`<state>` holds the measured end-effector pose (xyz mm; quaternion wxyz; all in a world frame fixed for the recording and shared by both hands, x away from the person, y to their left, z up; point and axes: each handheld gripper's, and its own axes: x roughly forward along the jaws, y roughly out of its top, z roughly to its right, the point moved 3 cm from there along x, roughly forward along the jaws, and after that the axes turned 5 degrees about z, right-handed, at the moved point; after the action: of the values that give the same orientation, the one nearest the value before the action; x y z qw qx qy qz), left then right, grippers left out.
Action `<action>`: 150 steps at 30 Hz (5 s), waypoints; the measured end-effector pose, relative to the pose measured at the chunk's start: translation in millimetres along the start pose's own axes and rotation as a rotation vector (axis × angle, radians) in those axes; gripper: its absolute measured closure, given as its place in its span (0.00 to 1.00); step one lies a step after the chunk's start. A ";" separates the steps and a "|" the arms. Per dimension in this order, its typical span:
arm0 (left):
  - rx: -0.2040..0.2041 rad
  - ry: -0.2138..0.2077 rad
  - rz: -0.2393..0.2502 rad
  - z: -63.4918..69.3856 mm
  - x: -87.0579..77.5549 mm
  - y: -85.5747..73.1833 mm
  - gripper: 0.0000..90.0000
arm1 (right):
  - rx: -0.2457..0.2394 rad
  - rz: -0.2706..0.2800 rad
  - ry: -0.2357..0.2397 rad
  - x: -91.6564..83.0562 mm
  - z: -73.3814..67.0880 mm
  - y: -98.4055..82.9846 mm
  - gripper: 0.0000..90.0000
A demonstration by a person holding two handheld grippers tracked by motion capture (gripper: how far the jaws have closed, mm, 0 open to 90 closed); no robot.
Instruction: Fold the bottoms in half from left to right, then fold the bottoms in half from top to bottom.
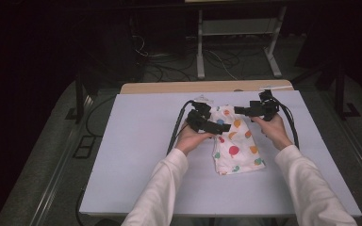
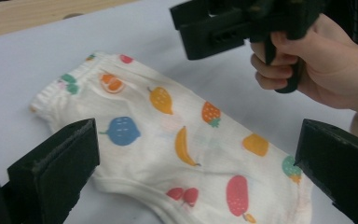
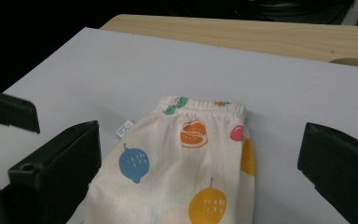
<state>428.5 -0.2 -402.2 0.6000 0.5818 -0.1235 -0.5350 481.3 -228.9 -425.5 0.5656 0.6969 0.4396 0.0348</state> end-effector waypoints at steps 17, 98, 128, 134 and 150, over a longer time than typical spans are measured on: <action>-0.005 0.014 0.020 -23.2 2.8 4.7 0.00 | -0.003 -0.003 0.008 7.2 3.1 -2.7 0.00; -0.281 0.069 -0.120 -96.8 55.8 -18.6 0.64 | 0.111 -0.211 -0.039 48.5 36.7 -7.8 0.56; -0.231 0.140 -0.088 -89.7 58.0 -19.7 0.98 | 0.212 -0.177 -0.018 53.8 38.1 -19.8 0.97; -0.196 0.157 -0.043 -84.4 51.9 -20.3 0.98 | 0.211 -0.153 -0.015 47.8 36.4 -21.1 0.97; -0.171 0.150 0.089 -70.1 32.6 -23.0 0.98 | 0.143 -0.068 -0.004 23.7 15.4 -13.7 0.97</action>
<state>484.0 19.6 -457.2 0.6782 0.5606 -0.0579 -0.4716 496.3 -225.5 -452.9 0.5161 0.7203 0.4632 -0.0174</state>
